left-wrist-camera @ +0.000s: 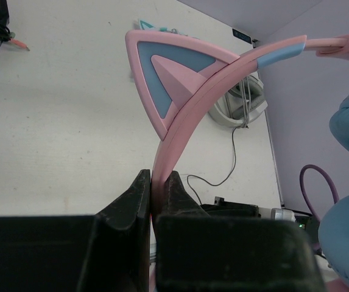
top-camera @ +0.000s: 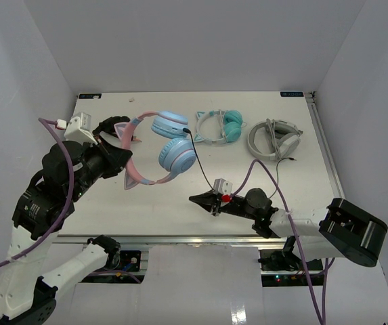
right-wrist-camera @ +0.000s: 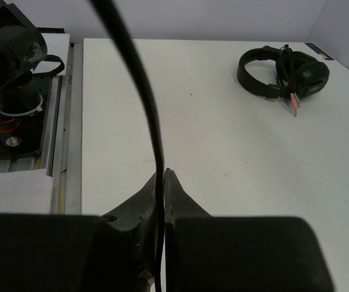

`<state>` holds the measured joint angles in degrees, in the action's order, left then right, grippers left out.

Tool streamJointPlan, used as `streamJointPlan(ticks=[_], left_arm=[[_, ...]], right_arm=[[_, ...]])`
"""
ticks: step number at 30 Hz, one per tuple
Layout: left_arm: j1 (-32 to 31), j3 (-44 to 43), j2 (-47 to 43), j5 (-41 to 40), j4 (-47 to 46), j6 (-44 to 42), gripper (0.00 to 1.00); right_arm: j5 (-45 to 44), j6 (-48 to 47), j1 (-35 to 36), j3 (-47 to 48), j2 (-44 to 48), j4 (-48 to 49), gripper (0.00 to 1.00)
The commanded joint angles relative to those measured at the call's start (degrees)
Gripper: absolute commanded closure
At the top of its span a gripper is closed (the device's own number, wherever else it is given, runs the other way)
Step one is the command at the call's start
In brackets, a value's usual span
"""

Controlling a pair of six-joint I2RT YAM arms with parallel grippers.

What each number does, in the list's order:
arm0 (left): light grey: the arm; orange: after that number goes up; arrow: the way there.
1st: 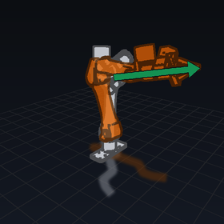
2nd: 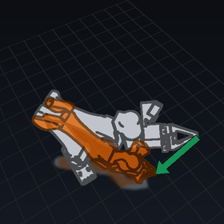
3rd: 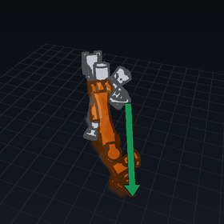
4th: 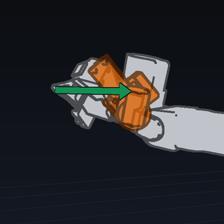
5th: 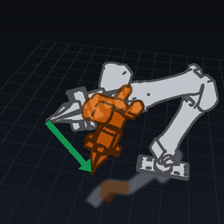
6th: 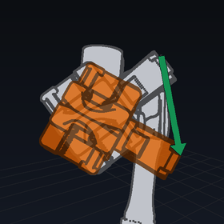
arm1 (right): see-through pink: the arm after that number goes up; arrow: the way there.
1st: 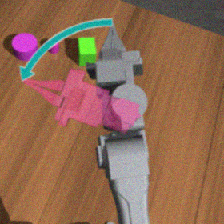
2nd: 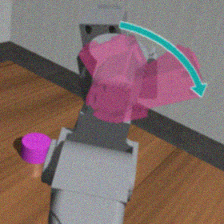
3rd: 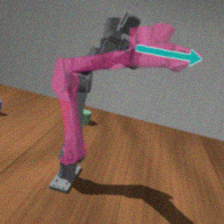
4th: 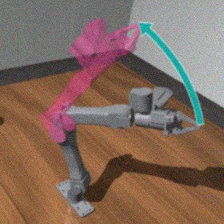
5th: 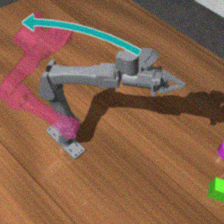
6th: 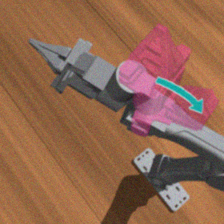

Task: Wrap the headphones

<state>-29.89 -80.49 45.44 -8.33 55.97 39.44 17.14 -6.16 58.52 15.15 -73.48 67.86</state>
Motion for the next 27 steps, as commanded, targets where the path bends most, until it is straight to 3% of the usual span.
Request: streamJointPlan(ticks=[1,5,10,18,27], left_arm=[[-0.2,-3.1,0.0,-0.1,-0.1,-3.1,1.00],[-0.2,-2.5,0.2,5.4,-0.6,-7.8,1.00],[-0.2,0.3,0.2,28.8,-6.7,-12.3,1.00],[-0.2,4.1,-1.0,42.3,-9.3,-15.9,1.00],[-0.2,6.9,-2.6,47.0,-9.1,-19.0,1.00]], right_arm=[[-4.9,-1.5,0.0,-2.2,2.1,3.1,0.92],[-6.5,-2.0,-0.3,-3.5,4.5,2.7,0.92],[-6.8,-2.7,-0.5,-2.8,5.8,1.1,0.92],[-6.9,-3.2,-1.3,-1.6,5.7,0.7,0.92],[-4.2,-2.1,-7.1,3.7,4.3,-3.1,0.92]])
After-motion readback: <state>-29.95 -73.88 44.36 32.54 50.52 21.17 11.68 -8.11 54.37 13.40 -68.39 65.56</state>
